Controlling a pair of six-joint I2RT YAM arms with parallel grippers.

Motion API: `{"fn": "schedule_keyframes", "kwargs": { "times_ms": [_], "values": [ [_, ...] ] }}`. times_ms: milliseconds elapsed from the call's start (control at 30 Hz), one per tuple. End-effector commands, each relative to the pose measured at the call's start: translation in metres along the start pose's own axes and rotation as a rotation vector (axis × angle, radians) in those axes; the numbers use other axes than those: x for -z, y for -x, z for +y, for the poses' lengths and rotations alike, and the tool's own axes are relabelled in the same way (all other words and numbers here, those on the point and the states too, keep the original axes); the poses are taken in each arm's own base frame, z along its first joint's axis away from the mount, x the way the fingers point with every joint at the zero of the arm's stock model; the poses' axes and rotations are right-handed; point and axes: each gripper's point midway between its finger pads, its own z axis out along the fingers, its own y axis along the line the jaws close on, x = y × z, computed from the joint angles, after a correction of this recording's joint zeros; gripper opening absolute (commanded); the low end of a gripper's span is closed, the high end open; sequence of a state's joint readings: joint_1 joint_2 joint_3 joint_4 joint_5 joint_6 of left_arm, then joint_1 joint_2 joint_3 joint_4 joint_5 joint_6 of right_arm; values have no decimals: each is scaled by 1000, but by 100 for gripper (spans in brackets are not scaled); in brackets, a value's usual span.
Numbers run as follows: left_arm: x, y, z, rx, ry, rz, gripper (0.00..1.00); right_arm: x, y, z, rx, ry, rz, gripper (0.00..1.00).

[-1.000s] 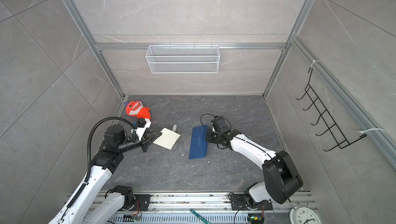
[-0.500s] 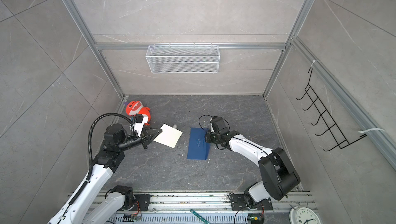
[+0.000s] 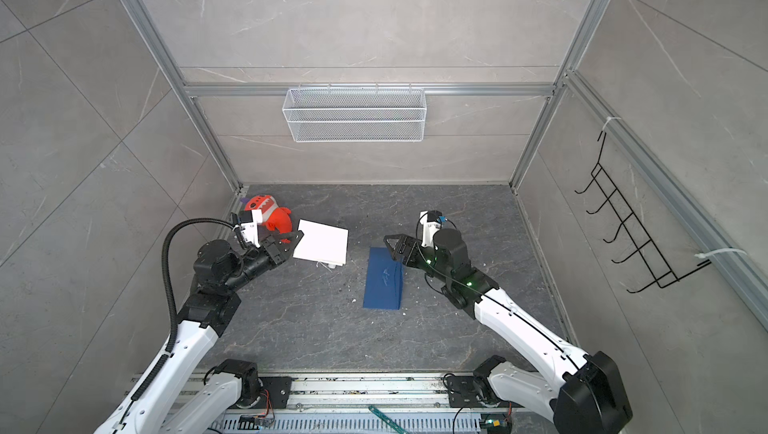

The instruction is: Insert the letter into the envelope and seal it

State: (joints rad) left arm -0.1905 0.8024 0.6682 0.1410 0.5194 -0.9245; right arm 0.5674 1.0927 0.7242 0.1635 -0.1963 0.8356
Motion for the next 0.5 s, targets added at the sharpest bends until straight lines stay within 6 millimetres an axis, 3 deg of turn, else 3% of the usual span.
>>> {"fn": "schedule_keyframes", "kwargs": {
  "times_ms": [0,233,467],
  "values": [
    [13,34,-11,200,-28,-204,0,4,4,31,-209,138,-123,97],
    [20,44,-8,293,-27,-285,0,-2,-2,65,-368,266,-260,99],
    [17,43,2,353,-28,-306,0,-37,-23,106,-440,358,-273,99]
  ]
}}
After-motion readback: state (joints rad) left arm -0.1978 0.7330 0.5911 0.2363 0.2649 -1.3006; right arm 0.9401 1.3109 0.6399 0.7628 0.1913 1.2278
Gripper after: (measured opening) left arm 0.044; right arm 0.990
